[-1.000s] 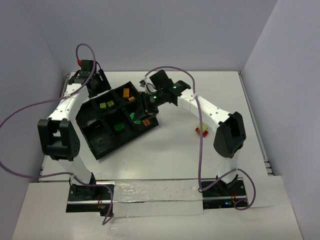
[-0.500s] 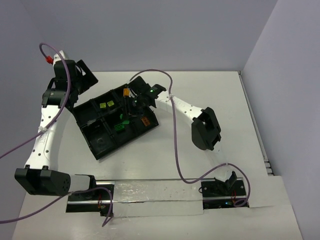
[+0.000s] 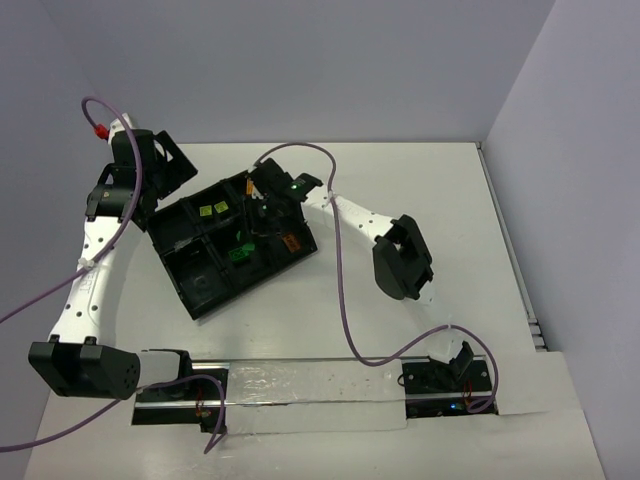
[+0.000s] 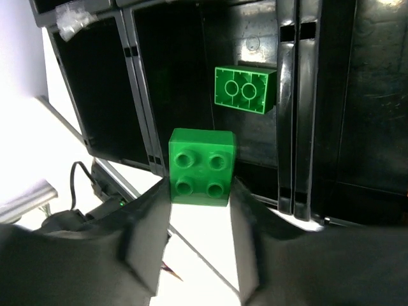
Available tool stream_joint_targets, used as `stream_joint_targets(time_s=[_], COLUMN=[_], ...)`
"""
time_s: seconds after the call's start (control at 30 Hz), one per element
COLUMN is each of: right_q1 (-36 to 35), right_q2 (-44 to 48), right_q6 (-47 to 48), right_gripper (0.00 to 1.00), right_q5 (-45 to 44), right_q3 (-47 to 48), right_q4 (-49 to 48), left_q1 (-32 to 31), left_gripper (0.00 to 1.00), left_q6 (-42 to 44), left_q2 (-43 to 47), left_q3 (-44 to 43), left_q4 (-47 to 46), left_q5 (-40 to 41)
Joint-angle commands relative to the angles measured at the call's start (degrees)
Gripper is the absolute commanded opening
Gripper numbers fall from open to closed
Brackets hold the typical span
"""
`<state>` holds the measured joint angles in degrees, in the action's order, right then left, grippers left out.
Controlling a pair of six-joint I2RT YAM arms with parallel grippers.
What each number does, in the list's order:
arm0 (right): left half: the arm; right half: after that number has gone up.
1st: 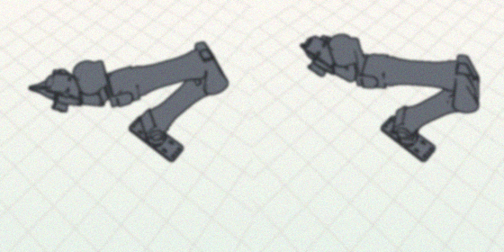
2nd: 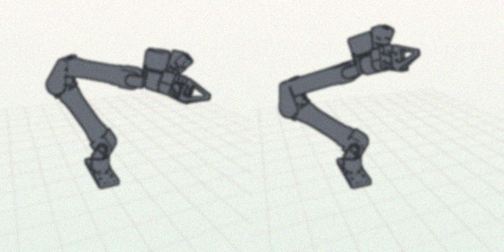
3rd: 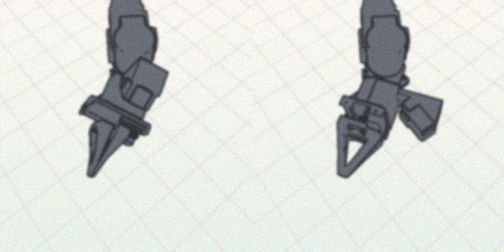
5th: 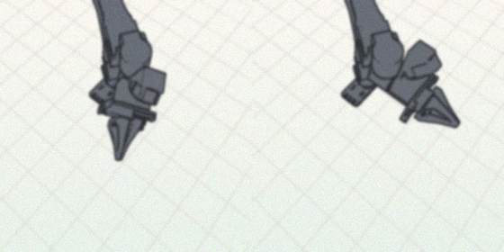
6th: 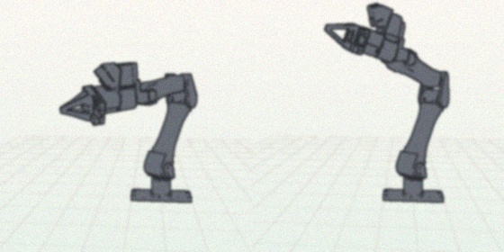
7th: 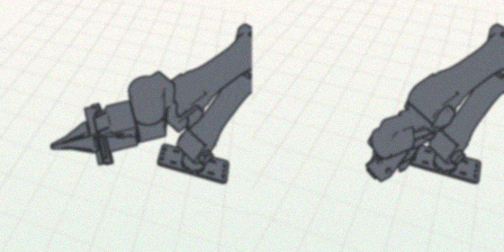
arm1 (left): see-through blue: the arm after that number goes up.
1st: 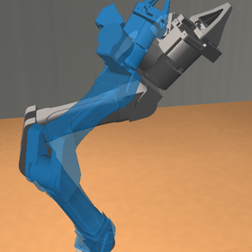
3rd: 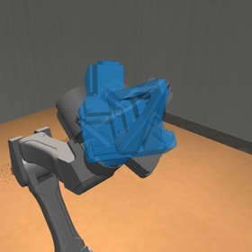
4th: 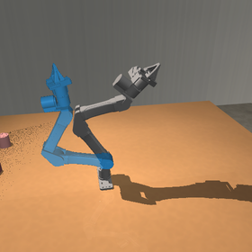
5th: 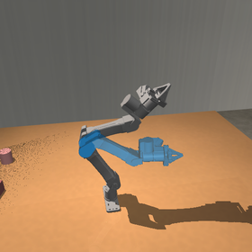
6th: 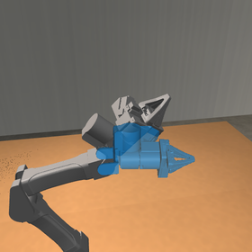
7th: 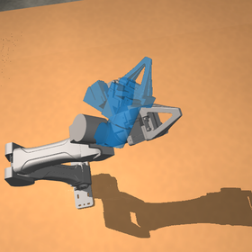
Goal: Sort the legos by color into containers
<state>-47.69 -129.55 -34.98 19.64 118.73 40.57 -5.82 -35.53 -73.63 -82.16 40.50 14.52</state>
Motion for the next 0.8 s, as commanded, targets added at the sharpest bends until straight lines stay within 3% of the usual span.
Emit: stream_joint_targets(time_s=[0.0,0.03,0.1,0.27,0.37,0.47,0.63,0.77], right_q1=[-0.65,-0.71,-0.68,-0.07,1.36,4.37,22.06,33.71], right_q2=[-0.82,-0.88,-0.42,2.71,8.34,20.85,47.53,56.89], right_q6=[-0.30,-0.41,-0.40,1.54,3.32,4.33,-1.03,-3.41], right_gripper=[0.62,0.74,0.81,0.79,0.76,0.75,0.76,0.77], right_q5=[-0.86,-0.83,-1.00,-2.62,-8.15,-17.47,-25.41,-29.56], right_q3=[3.55,4.39,6.18,10.00,4.20,-9.88,-42.82,-55.03], right_q4=[-1.84,-1.69,-1.50,2.46,2.76,1.08,-6.17,-4.22], left_q1=[0.38,0.38,0.38,0.38,0.38,0.38,0.38,0.38], left_gripper=[0.91,0.91,0.91,0.91,0.91,0.91,0.91,0.91], left_q6=[-0.59,-0.59,-0.51,-0.25,0.28,1.13,1.78,2.15], left_q2=[1.68,1.71,1.98,2.75,3.31,3.66,4.40,4.80], left_q3=[0.25,0.19,0.19,-0.50,-1.15,-1.25,-0.69,0.00], left_q4=[-1.15,-1.06,-0.95,-0.25,0.19,0.72,0.61,-0.45], left_q5=[-1.16,-1.24,-1.21,-1.38,-1.33,-1.00,-2.12,-3.30])
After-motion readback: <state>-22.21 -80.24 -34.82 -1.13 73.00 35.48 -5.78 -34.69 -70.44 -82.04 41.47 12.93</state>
